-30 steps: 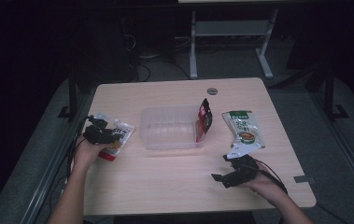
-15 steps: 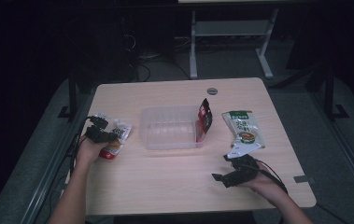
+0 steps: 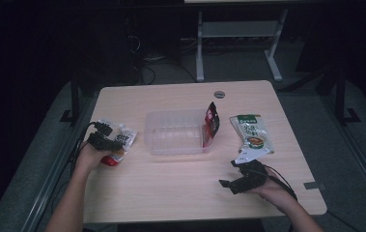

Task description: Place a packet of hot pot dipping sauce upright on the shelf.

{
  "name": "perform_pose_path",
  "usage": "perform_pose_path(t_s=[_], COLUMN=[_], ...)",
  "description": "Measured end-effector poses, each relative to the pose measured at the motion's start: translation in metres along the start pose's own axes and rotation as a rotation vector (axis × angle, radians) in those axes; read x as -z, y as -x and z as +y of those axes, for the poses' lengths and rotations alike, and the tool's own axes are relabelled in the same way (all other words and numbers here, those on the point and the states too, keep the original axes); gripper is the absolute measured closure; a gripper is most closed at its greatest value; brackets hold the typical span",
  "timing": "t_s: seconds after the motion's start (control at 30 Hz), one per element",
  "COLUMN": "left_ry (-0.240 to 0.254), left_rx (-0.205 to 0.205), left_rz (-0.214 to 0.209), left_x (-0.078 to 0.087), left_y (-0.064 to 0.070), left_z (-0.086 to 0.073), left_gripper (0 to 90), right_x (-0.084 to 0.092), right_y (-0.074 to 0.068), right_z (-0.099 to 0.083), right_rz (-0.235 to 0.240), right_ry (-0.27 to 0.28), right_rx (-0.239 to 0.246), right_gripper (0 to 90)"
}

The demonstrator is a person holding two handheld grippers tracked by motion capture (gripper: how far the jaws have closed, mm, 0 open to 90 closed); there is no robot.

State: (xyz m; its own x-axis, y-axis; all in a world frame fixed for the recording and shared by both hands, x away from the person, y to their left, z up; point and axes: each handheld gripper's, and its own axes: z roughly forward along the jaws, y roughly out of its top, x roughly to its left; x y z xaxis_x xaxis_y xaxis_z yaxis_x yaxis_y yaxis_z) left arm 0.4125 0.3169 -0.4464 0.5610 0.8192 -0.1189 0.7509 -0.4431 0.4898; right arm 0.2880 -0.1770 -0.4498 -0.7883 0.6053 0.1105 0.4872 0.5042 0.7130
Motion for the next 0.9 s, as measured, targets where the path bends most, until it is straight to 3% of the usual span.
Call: perform_pose_path(t_s=[0.23,0.47,0.8,0.9], left_ry=[-0.024,-0.039,-0.082,-0.078], left_rx=[-0.040,-0.086,-0.163,-0.179], left_rz=[-0.054,-0.079,-0.122,-0.118], left_x=[0.009,0.017,0.028,0.031], left_y=[0.013,0.028,0.062,0.067], left_z=[-0.017,-0.034,-0.056,-0.059], left_gripper=[90.0,90.0,90.0,90.0], right_x=[0.002,0.001,0.002,0.001], right_y=[0.001,0.000,-0.001,0.000], right_z=[0.000,0.000,0.000,0.000], right_rz=[0.000,-0.001,-0.002,-0.003], right_ry=[0.004,0.003,0.003,0.003], right_rx=[-0.006,-0.007,-0.008,-0.008], right_gripper=[13.8,13.8,13.8,13.8])
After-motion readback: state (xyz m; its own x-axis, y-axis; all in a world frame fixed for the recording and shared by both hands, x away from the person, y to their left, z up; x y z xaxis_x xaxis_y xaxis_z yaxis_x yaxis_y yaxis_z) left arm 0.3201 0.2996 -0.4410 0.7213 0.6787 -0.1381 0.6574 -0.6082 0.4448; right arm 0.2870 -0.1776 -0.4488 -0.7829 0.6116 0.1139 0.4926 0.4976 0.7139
